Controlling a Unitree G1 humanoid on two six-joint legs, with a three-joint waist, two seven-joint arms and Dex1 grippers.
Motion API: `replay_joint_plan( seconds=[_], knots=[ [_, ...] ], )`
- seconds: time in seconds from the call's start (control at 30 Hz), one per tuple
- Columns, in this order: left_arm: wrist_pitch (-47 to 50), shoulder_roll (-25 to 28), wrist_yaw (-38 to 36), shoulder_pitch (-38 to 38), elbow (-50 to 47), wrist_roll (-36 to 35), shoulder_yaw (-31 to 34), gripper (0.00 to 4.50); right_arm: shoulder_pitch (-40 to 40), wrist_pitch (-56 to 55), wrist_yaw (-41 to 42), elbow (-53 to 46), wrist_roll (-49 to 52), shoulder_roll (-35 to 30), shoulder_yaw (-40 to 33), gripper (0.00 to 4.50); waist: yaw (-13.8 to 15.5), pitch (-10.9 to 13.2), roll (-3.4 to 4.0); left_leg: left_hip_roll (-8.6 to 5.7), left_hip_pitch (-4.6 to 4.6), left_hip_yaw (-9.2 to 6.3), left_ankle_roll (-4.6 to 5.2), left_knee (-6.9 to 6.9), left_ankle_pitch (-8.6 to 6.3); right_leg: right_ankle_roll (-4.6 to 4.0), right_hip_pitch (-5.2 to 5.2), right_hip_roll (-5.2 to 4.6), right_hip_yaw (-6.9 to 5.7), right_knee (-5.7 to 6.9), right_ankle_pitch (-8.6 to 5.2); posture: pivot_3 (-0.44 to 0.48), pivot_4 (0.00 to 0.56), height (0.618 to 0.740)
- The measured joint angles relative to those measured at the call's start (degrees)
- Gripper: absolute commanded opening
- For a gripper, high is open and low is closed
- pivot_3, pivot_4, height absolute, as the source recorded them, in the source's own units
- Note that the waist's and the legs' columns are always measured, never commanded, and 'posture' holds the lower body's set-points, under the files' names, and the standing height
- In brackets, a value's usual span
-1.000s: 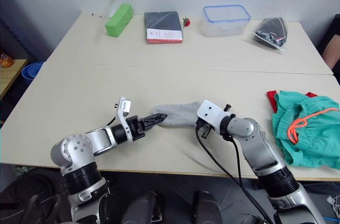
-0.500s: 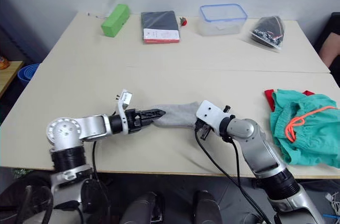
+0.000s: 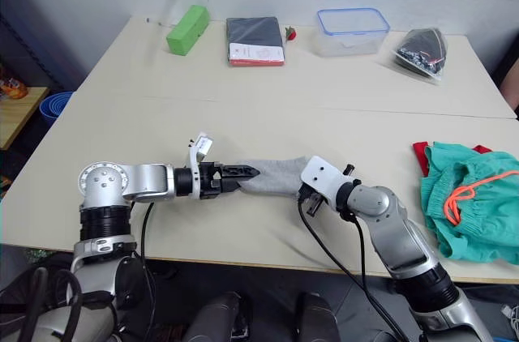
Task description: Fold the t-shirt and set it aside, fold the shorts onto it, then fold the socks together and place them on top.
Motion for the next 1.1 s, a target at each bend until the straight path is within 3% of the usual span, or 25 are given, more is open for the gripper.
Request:
replay_joint_plan(
  seconds=[0.13, 0.53, 0.77, 0.9, 1.1],
  knots=[
    [-0.01, -2.19, 0.50, -0.59, 0.42, 2.93, 1.92, 3.66, 0.00, 0.55, -0.05, -0.20, 0.02, 0.00, -0.03, 0.00, 0.03, 0.00, -0.01, 0.00, 0.00, -0.01, -0.01, 0.00, 0.01, 0.01, 0.02, 0.00, -0.01, -0.04, 0.01, 0.000, 0.150, 0.740],
    [0.58, -4.01, -0.31, -2.01, 2.21, 8.72, 5.85, 0.05, 0.43, 1.01, -0.14, -1.09, 0.18, 0.00, -0.53, 0.00, -0.10, 0.00, -0.01, 0.06, -0.15, -0.01, -0.05, -0.07, 0.02, 0.02, -0.11, 0.10, -0.05, -0.10, 0.01, 0.000, 0.150, 0.740],
    [0.69, -1.73, -3.60, -5.24, -0.82, 9.22, 1.56, 0.05, 0.46, 0.98, -0.17, -1.08, 0.19, 0.05, -0.68, 0.00, -0.21, 0.01, -0.02, 0.09, -0.17, 0.01, -0.09, -0.10, 0.04, 0.02, -0.12, 0.16, -0.05, -0.09, 0.01, 0.000, 0.150, 0.740],
    [-2.29, 1.88, -10.19, -7.64, -6.52, 12.98, -9.02, 0.05, 0.60, 0.90, -0.36, -1.09, 0.17, 0.39, -0.68, 0.00, -0.25, 0.01, -0.02, 0.10, -0.16, 0.05, -0.14, -0.18, 0.05, 0.02, -0.13, 0.22, -0.12, -0.10, 0.01, 0.000, 0.150, 0.740],
    [-10.47, 3.80, -21.48, -11.71, -7.23, 20.30, -25.16, 0.05, 0.81, 0.63, -0.77, -1.07, 0.11, 0.68, -0.68, 0.00, -0.27, 0.01, -0.02, 0.13, -0.16, 0.11, -0.20, -0.20, 0.09, 0.01, -0.13, 0.28, -0.23, -0.21, 0.01, 0.000, 0.150, 0.740]
  ],
)
